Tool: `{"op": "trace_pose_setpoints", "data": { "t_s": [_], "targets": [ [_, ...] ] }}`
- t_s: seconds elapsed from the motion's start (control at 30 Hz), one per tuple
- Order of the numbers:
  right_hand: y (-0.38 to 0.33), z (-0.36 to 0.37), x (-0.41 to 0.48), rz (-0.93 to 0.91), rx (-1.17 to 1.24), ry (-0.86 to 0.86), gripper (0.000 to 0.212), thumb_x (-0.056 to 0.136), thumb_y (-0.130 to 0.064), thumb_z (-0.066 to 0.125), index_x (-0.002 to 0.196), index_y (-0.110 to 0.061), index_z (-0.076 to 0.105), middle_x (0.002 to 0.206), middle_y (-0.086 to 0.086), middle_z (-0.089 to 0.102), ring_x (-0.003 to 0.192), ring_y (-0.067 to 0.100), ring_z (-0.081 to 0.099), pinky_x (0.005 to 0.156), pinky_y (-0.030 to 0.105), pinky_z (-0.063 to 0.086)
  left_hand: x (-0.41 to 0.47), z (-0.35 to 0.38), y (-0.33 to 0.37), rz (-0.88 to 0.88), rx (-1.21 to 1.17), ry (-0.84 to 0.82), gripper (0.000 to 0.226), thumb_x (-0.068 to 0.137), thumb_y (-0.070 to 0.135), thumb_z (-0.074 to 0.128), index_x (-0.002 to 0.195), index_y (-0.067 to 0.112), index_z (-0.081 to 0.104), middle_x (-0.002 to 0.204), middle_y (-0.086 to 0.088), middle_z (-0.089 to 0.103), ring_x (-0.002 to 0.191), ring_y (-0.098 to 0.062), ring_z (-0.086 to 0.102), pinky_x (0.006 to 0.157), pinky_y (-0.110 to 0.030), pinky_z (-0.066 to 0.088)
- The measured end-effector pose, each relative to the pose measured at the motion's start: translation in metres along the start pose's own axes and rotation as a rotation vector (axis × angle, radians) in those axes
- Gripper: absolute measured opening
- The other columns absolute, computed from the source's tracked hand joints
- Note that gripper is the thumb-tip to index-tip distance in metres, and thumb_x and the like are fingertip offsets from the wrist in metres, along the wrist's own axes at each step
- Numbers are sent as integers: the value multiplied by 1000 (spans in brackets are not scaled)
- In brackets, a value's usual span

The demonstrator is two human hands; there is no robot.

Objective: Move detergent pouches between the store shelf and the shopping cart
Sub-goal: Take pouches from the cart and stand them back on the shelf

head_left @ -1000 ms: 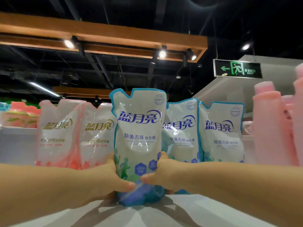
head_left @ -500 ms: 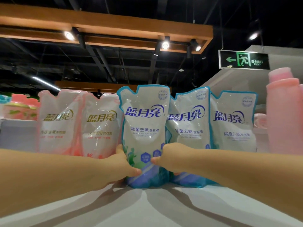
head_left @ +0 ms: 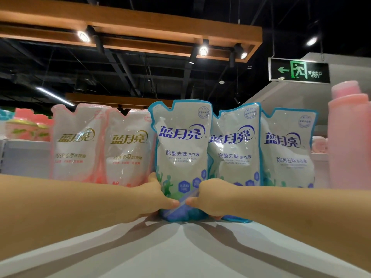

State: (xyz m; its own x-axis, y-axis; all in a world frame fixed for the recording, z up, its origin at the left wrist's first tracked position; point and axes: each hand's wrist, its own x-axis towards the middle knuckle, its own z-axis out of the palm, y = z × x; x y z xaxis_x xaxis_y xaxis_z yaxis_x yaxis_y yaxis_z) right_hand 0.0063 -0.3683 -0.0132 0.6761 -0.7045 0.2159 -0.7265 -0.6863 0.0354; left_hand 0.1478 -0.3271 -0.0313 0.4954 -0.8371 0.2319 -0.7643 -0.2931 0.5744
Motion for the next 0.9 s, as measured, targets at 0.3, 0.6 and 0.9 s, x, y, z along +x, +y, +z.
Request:
{"op": "trace_pose_setpoints", "data": {
  "t_s": [0.3, 0.6, 0.9],
  "targets": [
    [-11, 5, -16, 97, -1, -10, 43, 101, -30, 34, 121, 1, 54, 98, 15, 48, 92, 27, 45, 74, 29, 36, 2, -6, -9, 55, -73, -70, 86, 83, 35, 67, 145, 18, 10, 142, -4, 36, 126, -23, 40, 107, -35, 35],
    [-1, -19, -43, 171, 19, -59, 19, 97, -14, 41, 104, -2, 54, 71, 3, 32, 92, 28, 55, 70, 31, 44, -12, -27, -9, 65, -201, -190, 38, 80, 26, 72, 107, 9, 54, 98, -5, 59, 88, -18, 57, 72, -23, 50],
    [-1, -52, -182, 24, 151, 267, 28, 92, -22, 51, 113, -11, 67, 115, 8, 66, 108, 24, 59, 86, 26, 45, -145, -43, 51, 340, 365, 73, 46, 94, 39, 46, 132, 13, 49, 131, -7, 53, 118, -24, 51, 94, -27, 38]
  ]
}}
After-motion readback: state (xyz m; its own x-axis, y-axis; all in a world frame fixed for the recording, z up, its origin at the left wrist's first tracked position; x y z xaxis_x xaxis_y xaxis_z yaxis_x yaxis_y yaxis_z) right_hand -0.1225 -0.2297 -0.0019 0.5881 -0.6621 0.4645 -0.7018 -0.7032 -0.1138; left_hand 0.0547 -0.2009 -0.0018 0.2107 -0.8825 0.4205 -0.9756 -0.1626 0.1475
